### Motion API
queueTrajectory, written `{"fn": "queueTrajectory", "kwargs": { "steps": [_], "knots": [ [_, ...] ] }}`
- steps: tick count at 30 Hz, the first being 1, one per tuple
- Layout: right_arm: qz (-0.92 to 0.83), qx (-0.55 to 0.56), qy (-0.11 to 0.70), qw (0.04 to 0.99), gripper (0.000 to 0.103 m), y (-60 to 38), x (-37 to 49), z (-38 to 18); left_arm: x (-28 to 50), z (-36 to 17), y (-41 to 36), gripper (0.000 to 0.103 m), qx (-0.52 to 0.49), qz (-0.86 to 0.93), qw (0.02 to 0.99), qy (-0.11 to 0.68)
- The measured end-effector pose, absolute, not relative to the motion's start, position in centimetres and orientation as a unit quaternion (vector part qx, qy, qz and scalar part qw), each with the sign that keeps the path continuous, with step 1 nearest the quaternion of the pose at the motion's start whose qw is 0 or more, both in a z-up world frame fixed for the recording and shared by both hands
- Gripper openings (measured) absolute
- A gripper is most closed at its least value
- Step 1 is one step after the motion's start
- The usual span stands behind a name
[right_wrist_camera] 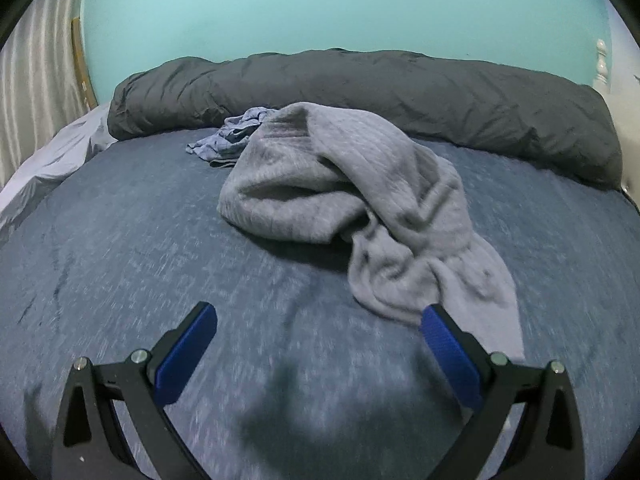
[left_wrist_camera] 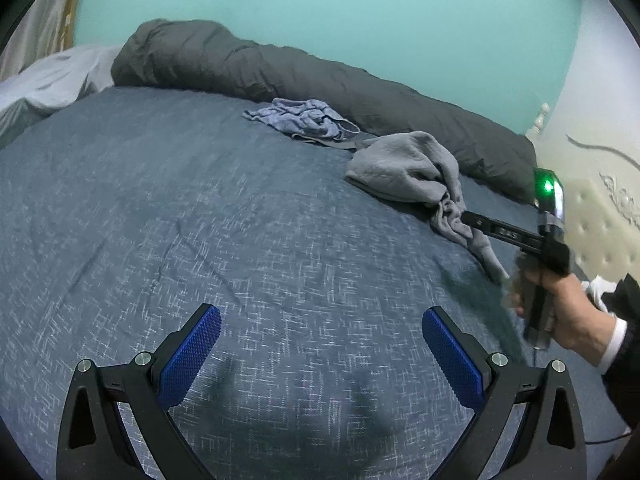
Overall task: Fold clothes
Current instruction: 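Reach the right tool to the grey sweatshirt and close on its fabric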
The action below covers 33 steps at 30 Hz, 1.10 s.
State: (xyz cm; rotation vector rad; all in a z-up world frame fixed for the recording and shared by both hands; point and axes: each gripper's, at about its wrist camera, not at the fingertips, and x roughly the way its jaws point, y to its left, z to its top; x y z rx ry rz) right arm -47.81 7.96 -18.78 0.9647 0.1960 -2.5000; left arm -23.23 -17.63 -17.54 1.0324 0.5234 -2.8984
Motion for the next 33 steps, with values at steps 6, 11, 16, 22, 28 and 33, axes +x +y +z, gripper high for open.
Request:
{"fn": "queueTrajectory", "kwargs": {
  "steps": [6,11,16,22,28,33],
  "knots": [
    [-0.905,0.347,0.097,0.225,0.099,4.5,-51.1,-19.6,-23.3,-18.2,-19.7,0.103,0.336,-0.923,0.024,0.188],
    [-0.902,0.350,0.122,0.220,0.087,2.0,-53.0,-20.4,-23.4,-18.7,-20.3,0.103,0.341,-0.919,0.024,0.195],
    [-0.895,0.355,0.155,0.222,0.055,0.1,-54.1,-21.5,-23.6,-19.4,-20.9,0.103,0.348,-0.915,0.022,0.202],
    [-0.898,0.340,0.155,0.232,0.000,0.5,-53.3,-19.9,-23.4,-19.0,-21.0,0.103,0.343,-0.917,0.021,0.203],
    [-0.899,0.309,0.158,0.267,0.000,1.6,-50.2,-15.5,-22.8,-17.7,-20.5,0.103,0.329,-0.923,0.018,0.198],
    [-0.880,0.337,0.161,0.293,0.000,1.8,-49.6,-13.8,-22.6,-17.3,-19.9,0.103,0.326,-0.923,0.006,0.204]
  ]
}}
